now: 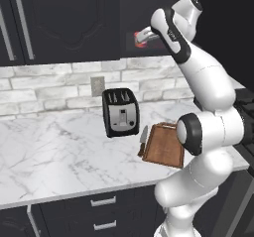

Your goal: Pick the bread, place it on the cutting board, pick the jam, place it on the counter, and close the cabinet.

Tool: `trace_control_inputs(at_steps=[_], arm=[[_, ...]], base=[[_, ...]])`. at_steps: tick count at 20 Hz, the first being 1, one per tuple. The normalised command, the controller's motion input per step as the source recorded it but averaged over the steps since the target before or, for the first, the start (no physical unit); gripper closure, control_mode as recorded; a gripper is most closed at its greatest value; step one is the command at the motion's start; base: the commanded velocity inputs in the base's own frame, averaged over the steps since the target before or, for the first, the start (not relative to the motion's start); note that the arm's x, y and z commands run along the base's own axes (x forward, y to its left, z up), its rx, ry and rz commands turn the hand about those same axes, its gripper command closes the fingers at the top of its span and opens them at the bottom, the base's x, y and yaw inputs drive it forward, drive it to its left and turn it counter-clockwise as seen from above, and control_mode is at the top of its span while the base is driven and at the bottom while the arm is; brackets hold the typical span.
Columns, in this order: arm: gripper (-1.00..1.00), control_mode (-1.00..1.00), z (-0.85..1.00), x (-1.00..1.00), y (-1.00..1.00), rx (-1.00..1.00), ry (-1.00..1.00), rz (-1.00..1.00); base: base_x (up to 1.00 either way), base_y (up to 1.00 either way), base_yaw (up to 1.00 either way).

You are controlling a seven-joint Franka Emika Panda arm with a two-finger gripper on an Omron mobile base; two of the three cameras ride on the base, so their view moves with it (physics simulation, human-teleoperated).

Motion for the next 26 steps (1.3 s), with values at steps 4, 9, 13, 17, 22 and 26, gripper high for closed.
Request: trace_control_inputs(at_steps=[4,9,13,17,22,26], arm=[[-1.00,-1.00,0.00,0.26,0.01,0.00,0.00,0.04],[-1.00,-1.00,0.00,0.07,0.02,0.00,0.00,0.07],[-1.00,-1.00,-0.01,0.00,0.04,0.00,0.01,0.08],[-1.00,-1.00,-0.03,0.00,0.09,0.00,0.00,0.09],[-1.00,-1.00,-0.06,0.00,0.13,0.00,0.00,0.09],[-1.00,-1.00,-0.08,0.00,0.18,0.00,0.00,0.08]], base=[[0.00,0.00,0.00],[0.00,0.00,0.00],[0.00,0.00,0.00],[0.00,0.00,0.00],[0.00,0.00,0.00],[0.00,0.00,0.00]])
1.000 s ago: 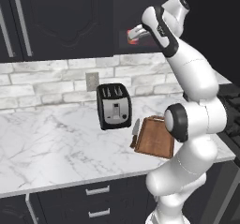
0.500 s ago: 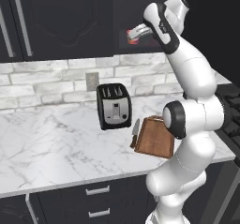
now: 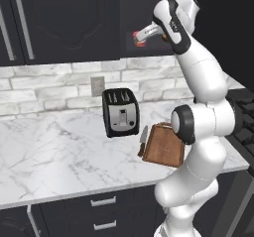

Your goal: Pick the bread, place it on the cutting board, pick the jam, place it on the counter, and close the cabinet.

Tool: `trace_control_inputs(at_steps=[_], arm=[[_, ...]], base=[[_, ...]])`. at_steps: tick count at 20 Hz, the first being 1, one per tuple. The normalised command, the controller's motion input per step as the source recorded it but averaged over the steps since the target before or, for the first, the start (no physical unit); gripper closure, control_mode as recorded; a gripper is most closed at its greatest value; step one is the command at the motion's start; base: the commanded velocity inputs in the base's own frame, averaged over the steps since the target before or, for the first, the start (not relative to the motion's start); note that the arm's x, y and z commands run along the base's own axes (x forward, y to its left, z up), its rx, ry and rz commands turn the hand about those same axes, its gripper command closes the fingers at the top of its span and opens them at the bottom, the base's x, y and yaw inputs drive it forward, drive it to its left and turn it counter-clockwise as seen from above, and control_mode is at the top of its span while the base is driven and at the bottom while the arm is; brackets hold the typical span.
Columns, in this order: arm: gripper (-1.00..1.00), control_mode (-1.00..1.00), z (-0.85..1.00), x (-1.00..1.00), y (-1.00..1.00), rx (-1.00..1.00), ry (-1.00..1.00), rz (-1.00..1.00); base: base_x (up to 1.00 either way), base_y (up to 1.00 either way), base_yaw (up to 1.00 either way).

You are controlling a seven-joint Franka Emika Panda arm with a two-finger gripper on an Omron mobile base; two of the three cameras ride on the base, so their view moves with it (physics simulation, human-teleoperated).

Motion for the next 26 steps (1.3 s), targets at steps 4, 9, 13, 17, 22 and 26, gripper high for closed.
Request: trace_control_inputs(at_steps=[4,9,13,17,22,26], arm=[[-1.00,-1.00,-0.09,0.00,0.18,0.00,0.00,0.08],[-1.00,-1.00,-0.09,0.00,0.19,0.00,0.00,0.08],[-1.00,-1.00,-0.08,0.00,0.15,-0.01,0.00,0.06],[-1.00,-1.00,-0.17,0.00,0.01,-0.03,-0.04,0.05],[-1.00,-1.00,-0.21,0.00,0.00,-0.03,-0.07,0.03],[1.00,-1.00,-0.15,0.00,0.03,-0.02,-0.02,0.01]], base=[[0.00,0.00,0.00],[0.00,0.00,0.00],[0.00,0.00,0.00],[0.00,0.00,0.00],[0.00,0.00,0.00],[0.00,0.00,0.00]])
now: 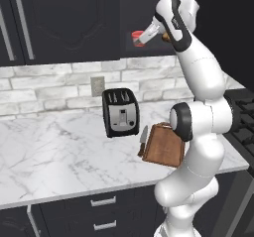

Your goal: Pick the bread, place it on the cutting board, pick the jam, place it on the counter, and close the cabinet.

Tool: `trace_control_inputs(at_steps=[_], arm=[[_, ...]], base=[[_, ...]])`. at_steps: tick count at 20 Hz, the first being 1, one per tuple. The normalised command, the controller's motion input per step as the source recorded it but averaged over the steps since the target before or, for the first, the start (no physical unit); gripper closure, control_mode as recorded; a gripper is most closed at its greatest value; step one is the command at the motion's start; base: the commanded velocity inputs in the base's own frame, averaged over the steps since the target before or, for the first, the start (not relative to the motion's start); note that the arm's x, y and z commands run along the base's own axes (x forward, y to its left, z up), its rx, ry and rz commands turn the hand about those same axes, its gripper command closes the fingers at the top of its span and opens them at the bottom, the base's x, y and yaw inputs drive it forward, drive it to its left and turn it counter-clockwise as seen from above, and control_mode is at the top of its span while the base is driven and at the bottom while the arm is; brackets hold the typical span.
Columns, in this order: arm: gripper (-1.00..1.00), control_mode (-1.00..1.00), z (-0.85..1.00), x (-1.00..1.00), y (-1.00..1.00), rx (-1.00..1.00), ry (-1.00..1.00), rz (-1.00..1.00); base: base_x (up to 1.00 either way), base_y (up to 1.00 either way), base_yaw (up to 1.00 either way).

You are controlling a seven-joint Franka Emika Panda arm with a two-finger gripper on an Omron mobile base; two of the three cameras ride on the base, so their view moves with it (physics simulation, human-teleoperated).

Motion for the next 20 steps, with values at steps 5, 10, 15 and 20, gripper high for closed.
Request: trace_control_inputs(at_steps=[5,10,15,20], arm=[[1.00,-1.00,0.00,0.00,0.00,0.00,0.00,0.00],[1.00,-1.00,0.00,0.00,0.00,0.00,-0.01,0.00],[1.00,-1.00,0.00,0.00,0.00,0.00,-0.09,-0.09],[1.00,-1.00,0.00,0.00,0.00,0.00,-0.03,-0.13]], base=[[0.00,0.00,0.00],[0.00,0.00,0.00],[0.00,0.00,0.00],[0.00,0.00,0.00]])
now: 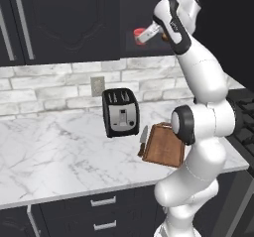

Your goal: Pick the bread, place it on the cutting board, pick the jam, place it on the counter, and close the cabinet.

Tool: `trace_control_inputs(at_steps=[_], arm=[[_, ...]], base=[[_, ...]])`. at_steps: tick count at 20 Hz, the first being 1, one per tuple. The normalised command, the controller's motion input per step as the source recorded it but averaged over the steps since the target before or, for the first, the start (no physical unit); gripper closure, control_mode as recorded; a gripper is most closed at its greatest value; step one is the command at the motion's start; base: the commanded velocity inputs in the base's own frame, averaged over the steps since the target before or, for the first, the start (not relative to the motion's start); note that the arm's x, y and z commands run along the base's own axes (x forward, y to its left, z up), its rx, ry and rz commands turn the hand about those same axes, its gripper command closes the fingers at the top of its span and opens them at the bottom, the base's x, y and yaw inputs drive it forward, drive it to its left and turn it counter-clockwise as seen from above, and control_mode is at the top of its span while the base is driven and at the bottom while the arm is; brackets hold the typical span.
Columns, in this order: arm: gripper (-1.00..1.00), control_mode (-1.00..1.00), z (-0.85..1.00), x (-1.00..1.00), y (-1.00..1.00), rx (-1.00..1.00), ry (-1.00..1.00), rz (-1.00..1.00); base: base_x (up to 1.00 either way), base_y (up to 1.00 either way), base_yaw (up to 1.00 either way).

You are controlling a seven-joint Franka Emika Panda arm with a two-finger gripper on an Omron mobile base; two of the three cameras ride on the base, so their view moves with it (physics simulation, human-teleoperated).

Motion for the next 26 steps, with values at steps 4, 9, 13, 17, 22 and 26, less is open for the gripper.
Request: trace_control_inputs(at_steps=[4,9,13,17,22,26], arm=[[1.00,-1.00,0.00,-0.11,0.00,0.00,0.00,-0.14],[1.00,-1.00,0.00,-0.22,0.00,0.00,0.00,-0.16],[1.00,-1.00,0.00,-0.30,0.00,0.00,0.00,-0.15],[1.00,-1.00,0.00,-0.32,0.00,0.00,0.00,-0.15],[1.00,-1.00,0.00,-0.40,0.00,0.00,0.00,-0.16],[1.00,-1.00,0.00,-0.41,0.00,0.00,0.00,-0.17]], base=[[0.00,0.00,0.00],[0.00,0.00,0.00],[0.00,0.00,0.00],[0.00,0.00,0.00],[0.00,0.00,0.00],[0.00,0.00,0.00]])
